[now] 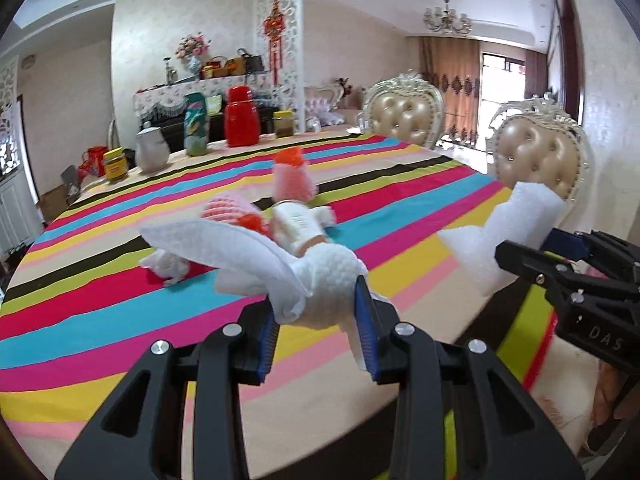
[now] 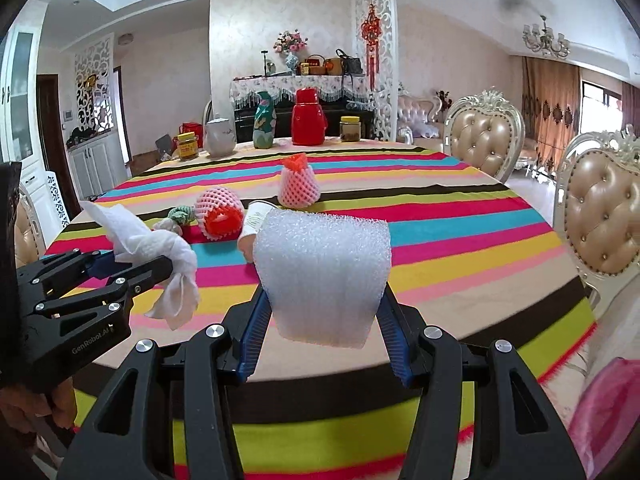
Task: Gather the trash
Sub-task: 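Carry the foam block and tissue to the pink bin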
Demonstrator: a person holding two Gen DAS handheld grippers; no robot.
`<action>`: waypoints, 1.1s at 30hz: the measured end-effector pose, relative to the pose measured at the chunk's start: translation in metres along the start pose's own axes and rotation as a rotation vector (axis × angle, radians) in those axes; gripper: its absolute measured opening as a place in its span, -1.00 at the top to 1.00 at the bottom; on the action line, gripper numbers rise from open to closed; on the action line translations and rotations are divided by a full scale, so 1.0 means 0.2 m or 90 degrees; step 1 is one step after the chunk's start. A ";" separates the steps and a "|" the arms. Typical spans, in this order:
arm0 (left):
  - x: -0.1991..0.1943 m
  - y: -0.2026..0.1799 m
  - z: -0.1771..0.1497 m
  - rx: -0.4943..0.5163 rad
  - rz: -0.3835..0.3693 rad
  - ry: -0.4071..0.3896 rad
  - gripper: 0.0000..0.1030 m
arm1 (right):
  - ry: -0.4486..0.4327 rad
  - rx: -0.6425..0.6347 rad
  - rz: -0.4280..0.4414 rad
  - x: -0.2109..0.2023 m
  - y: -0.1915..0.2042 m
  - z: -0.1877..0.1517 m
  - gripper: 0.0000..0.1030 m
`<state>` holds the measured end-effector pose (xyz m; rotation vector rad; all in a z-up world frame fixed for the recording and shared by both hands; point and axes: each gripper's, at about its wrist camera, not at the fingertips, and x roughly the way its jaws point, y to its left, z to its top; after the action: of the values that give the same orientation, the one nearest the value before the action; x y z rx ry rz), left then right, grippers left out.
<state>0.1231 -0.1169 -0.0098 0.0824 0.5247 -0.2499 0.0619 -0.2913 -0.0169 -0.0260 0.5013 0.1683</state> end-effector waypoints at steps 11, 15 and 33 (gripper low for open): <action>-0.05 -0.29 -0.04 0.021 -0.064 -0.007 0.34 | -0.023 0.028 -0.047 -0.25 -0.24 -0.17 0.01; -0.06 -0.41 -0.04 0.032 -0.094 -0.009 0.34 | -0.020 0.044 -0.064 -0.34 -0.32 -0.25 0.01; -0.13 -1.00 -0.05 0.102 -0.273 -0.012 0.34 | -0.022 0.123 -0.199 -0.78 -0.77 -0.53 0.00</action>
<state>0.0462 -0.3029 -0.0081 0.1229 0.5000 -0.7117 -0.0969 -0.4747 -0.0380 0.0864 0.4708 -0.1861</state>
